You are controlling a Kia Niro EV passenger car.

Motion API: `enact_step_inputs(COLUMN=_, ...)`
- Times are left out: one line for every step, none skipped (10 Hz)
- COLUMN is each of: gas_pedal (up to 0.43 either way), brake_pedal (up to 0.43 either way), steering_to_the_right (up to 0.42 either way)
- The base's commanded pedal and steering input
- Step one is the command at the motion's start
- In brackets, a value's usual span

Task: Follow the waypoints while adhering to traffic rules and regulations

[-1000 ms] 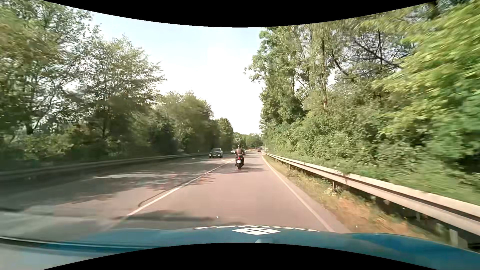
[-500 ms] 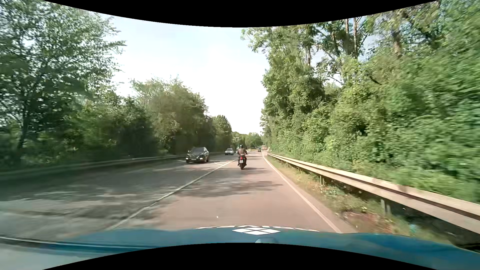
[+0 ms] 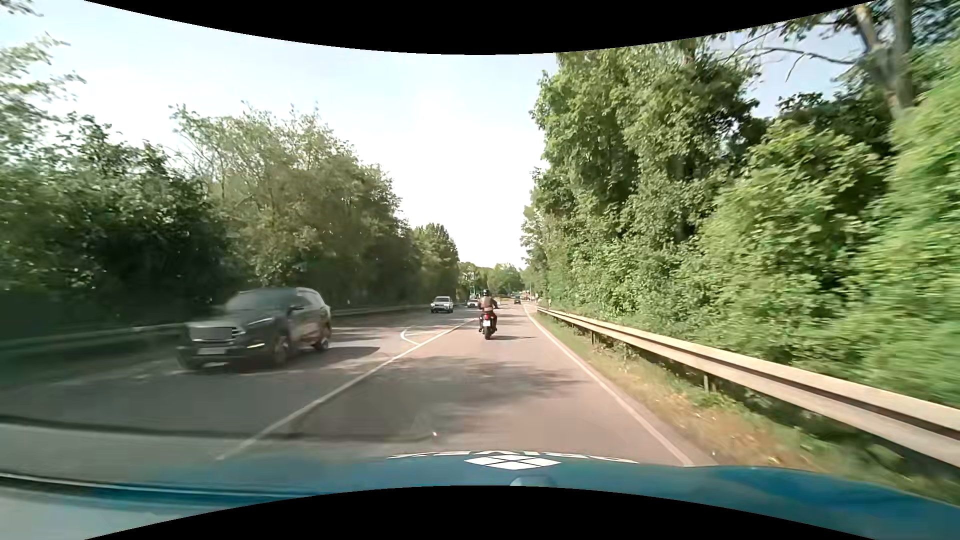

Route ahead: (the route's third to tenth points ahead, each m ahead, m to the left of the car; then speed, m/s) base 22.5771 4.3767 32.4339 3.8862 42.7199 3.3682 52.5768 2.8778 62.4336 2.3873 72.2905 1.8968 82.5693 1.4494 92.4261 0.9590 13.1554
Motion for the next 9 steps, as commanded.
enact_step_inputs(gas_pedal=0.0, brake_pedal=0.0, steering_to_the_right=0.003)
enact_step_inputs(gas_pedal=0.0, brake_pedal=0.0, steering_to_the_right=0.003)
enact_step_inputs(gas_pedal=0.0, brake_pedal=0.0, steering_to_the_right=0.003)
enact_step_inputs(gas_pedal=0.0, brake_pedal=0.0, steering_to_the_right=0.003)
enact_step_inputs(gas_pedal=0.0, brake_pedal=0.0, steering_to_the_right=0.003)
enact_step_inputs(gas_pedal=0.0, brake_pedal=0.03, steering_to_the_right=0.004)
enact_step_inputs(gas_pedal=0.0, brake_pedal=0.098, steering_to_the_right=0.003)
enact_step_inputs(gas_pedal=0.0, brake_pedal=0.134, steering_to_the_right=0.003)
enact_step_inputs(gas_pedal=0.0, brake_pedal=0.14, steering_to_the_right=0.003)
